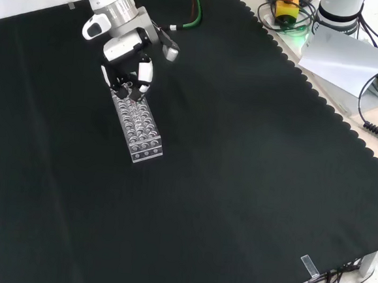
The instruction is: Put the test tube back in the rack.
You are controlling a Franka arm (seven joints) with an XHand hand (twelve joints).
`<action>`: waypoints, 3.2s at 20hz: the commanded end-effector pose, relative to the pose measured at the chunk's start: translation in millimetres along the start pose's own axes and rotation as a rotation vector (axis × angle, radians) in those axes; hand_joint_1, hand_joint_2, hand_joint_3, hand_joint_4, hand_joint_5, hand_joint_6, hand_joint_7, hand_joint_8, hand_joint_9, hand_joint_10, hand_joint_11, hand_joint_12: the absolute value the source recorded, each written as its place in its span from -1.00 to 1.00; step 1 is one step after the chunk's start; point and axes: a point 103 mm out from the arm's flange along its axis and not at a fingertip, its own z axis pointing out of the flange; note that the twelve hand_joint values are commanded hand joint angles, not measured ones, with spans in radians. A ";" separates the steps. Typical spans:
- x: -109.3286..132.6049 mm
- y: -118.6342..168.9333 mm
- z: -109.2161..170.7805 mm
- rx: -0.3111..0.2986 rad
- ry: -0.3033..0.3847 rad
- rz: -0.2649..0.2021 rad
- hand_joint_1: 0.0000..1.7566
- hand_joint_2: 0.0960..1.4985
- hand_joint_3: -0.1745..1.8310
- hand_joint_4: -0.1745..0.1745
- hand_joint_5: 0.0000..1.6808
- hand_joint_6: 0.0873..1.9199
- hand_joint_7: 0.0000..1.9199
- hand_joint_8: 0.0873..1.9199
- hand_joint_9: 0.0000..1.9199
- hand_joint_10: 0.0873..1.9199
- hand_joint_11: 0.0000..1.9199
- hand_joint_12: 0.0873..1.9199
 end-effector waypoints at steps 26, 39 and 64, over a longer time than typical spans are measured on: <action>-14.3 14.7 29.2 0.167 0.035 0.006 0.38 -0.21 -0.19 -1.00 0.57 -0.48 0.71 -0.56 0.58 -0.28 0.33 0.05; -8.6 6.5 18.8 0.158 0.046 -0.003 0.35 0.09 -0.51 -0.91 0.41 -0.34 0.29 -0.31 0.27 -0.15 0.06 0.34; 13.7 -31.7 -52.3 0.119 0.048 -0.131 0.21 -0.45 -0.08 0.14 -0.60 -0.63 -0.78 -0.07 -0.71 -0.02 -0.78 0.61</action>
